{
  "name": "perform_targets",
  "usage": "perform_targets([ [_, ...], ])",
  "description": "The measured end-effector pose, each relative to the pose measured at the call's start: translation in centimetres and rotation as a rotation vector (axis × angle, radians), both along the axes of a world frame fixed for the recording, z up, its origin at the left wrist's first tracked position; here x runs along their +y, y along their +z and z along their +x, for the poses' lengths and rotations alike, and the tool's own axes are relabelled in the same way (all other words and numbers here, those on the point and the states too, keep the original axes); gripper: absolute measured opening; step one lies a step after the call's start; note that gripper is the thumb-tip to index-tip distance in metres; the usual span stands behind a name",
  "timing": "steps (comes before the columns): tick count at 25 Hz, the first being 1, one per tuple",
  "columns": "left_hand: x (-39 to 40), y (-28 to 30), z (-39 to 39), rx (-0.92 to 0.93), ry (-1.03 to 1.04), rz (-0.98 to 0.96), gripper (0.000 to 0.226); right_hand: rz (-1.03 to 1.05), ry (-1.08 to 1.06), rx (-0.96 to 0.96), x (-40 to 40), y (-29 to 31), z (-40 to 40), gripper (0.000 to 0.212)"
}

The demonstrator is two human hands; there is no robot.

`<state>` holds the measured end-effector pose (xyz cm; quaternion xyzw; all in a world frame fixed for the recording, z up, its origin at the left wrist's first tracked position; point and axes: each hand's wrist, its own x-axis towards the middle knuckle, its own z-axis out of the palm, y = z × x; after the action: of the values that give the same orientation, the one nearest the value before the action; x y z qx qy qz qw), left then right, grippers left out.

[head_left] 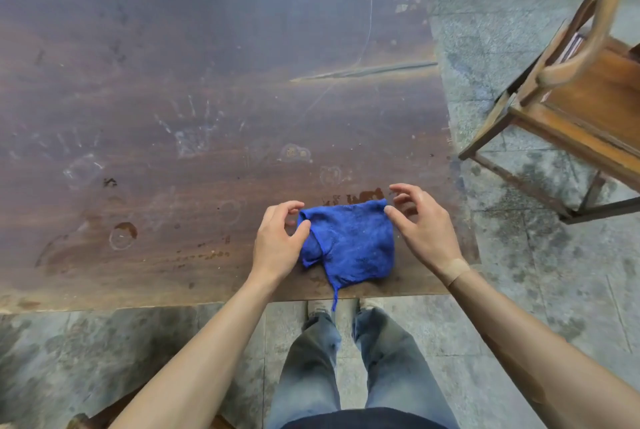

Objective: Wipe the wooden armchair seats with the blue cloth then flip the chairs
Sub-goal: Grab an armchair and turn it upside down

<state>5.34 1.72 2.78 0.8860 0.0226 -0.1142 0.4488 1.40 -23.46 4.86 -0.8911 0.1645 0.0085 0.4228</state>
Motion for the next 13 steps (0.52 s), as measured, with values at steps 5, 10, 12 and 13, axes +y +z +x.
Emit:
perform_targets([
  [5, 1.3, 6.5, 0.0, -0.261, -0.202, 0.032, 0.024, -0.070, 0.066, -0.188, 0.0, 7.5, -0.1, 0.031],
  [10, 1.6, 14.2, 0.0, -0.723, -0.379, 0.235, 0.031, -0.257, 0.143, -0.467, 0.0, 14.2, -0.9, 0.028],
  [12, 1.6, 17.0, 0.4, -0.925, -0.418, 0.288, 0.034, -0.356, 0.143, -0.575, -0.2, 17.0, -1.5, 0.033],
  [13, 1.6, 18.4, 0.6, -1.008, -0.425, 0.298, 0.036, -0.389, 0.147, -0.629, -0.3, 18.3, -1.8, 0.035],
])
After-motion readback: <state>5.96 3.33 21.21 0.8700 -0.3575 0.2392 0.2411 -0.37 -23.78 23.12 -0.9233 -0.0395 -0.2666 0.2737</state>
